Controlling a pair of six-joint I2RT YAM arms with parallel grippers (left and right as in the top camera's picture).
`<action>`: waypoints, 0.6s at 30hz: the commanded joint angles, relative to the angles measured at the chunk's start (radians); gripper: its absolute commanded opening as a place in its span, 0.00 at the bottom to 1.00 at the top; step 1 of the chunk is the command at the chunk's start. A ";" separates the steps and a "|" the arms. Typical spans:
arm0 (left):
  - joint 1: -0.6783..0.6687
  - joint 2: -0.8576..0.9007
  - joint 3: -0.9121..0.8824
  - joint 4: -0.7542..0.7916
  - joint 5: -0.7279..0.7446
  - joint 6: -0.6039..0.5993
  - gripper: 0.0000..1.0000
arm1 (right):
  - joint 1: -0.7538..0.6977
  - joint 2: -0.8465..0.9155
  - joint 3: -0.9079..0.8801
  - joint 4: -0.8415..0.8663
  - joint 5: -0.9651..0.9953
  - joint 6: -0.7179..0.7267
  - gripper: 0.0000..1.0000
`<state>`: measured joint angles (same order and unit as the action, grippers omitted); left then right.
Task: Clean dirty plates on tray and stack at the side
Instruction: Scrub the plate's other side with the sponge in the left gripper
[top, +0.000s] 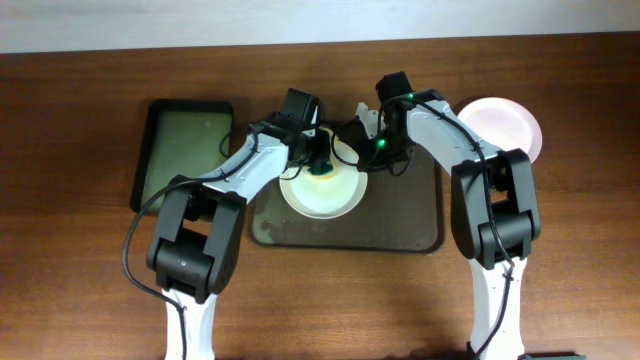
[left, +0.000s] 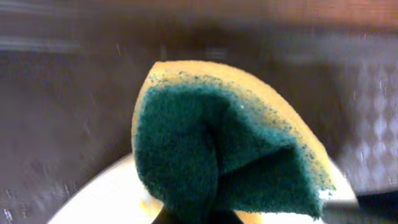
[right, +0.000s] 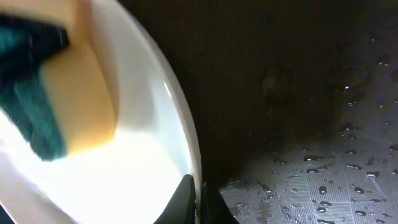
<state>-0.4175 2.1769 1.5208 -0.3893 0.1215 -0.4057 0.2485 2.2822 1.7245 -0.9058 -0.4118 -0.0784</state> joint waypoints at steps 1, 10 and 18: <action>0.014 0.050 -0.002 0.089 -0.158 -0.001 0.00 | 0.019 0.015 -0.031 -0.014 0.027 -0.010 0.04; 0.014 0.050 -0.002 0.192 -0.549 0.048 0.00 | 0.020 0.015 -0.031 -0.021 0.050 -0.011 0.04; 0.014 -0.032 -0.001 0.193 -0.879 0.067 0.00 | 0.020 0.015 -0.031 -0.021 0.057 -0.010 0.04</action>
<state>-0.4423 2.1971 1.5211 -0.2016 -0.4526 -0.3729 0.2584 2.2822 1.7248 -0.8894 -0.4065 -0.0517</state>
